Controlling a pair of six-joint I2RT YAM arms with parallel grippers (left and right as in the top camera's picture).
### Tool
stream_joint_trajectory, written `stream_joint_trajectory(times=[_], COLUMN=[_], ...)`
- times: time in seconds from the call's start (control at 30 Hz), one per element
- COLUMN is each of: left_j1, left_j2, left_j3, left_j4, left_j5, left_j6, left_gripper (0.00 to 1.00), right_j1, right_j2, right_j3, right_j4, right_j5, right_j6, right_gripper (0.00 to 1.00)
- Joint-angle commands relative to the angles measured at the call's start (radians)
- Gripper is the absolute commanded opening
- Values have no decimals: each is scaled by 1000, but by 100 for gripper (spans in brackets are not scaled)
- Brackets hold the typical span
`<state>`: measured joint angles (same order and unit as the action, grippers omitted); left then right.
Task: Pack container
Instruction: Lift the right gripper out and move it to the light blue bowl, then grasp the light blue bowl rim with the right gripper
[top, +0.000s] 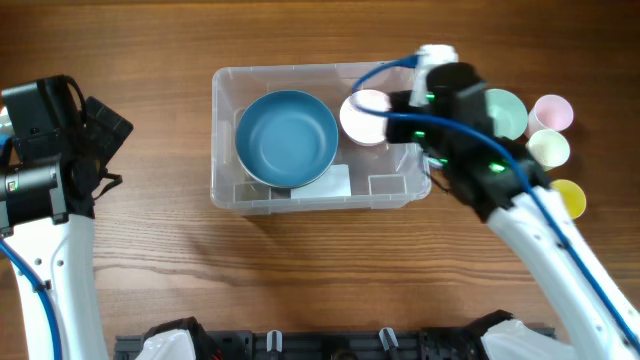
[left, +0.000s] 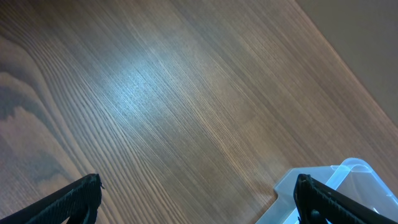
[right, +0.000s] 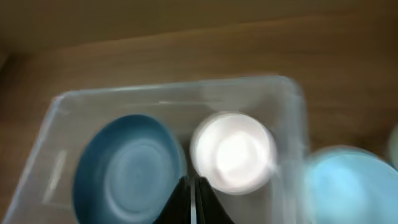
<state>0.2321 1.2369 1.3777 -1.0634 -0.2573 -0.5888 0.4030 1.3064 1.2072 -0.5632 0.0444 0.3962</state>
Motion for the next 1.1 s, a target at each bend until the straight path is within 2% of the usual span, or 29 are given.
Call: stream_joint_trajectory(times=[0.0, 0.13, 0.23, 0.27, 0.33, 0.43, 0.47, 0.53, 0.63, 0.67, 1.07], left_j1=[6, 6, 6, 6, 6, 6, 6, 6, 6, 6, 6], left_j2=[-5, -5, -5, -5, -5, -5, -5, -5, -5, -5, -5], left_j3=[16, 16, 16, 16, 16, 16, 16, 16, 16, 16, 16], left_j4=[0, -1, -1, -1, -1, -1, -1, -1, -1, -1, -1], left_j5=[-2, -2, -2, -2, -2, -2, -2, -2, -2, -2, -2], left_j6=[-2, -2, -2, -2, -2, -2, -2, -2, -2, -2, -2], left_gripper=[100, 100, 100, 100, 100, 100, 100, 100, 100, 100, 100], right_j1=[-118, -216, -241, -241, -241, -247, -253, -270, -303, -315, -430], right_j2=[-72, -96, -93, -93, -92, -85, -80, -76, -56, -45, 154], right_j3=[11, 10, 10, 10, 10, 8, 2, -17, -41, -45, -95], right_j4=[-95, -171, -210, -223, -251, -320, -328, -327, -328, -328, -273], right_j5=[52, 24, 1, 7, 39, 142, 156, 154, 150, 141, 42], right_j6=[85, 85, 80, 74, 89, 290, 330, 375, 397, 396, 426], right_gripper=[4, 4, 40, 48, 49, 50, 56, 85, 97, 100, 99])
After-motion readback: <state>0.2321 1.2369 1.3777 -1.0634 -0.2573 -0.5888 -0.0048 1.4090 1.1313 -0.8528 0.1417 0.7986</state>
